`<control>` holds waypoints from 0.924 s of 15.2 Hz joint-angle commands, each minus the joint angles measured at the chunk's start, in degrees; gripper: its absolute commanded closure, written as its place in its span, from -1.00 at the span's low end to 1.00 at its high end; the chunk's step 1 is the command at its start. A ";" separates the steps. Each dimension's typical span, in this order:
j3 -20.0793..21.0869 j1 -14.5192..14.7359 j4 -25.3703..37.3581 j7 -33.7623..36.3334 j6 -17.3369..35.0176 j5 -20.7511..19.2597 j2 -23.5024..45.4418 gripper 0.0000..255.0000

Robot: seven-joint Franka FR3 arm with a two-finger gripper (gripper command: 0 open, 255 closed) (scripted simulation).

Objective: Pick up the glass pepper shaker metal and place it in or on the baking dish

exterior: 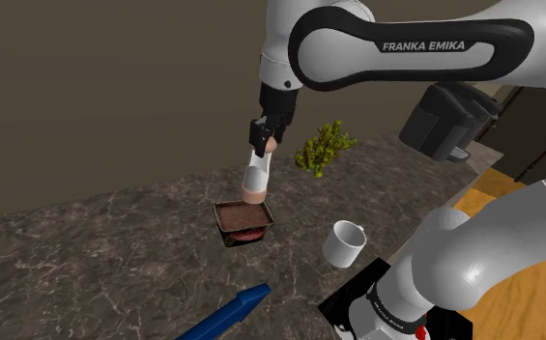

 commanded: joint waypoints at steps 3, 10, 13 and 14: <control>0.16 0.06 -2.89 0.53 3.10 -0.07 0.22 1.00; 0.35 0.07 -5.98 1.13 6.66 -0.23 0.74 1.00; 0.35 0.07 -5.98 1.13 6.66 -0.23 0.74 1.00; 0.35 0.07 -5.98 1.13 6.66 -0.23 0.74 1.00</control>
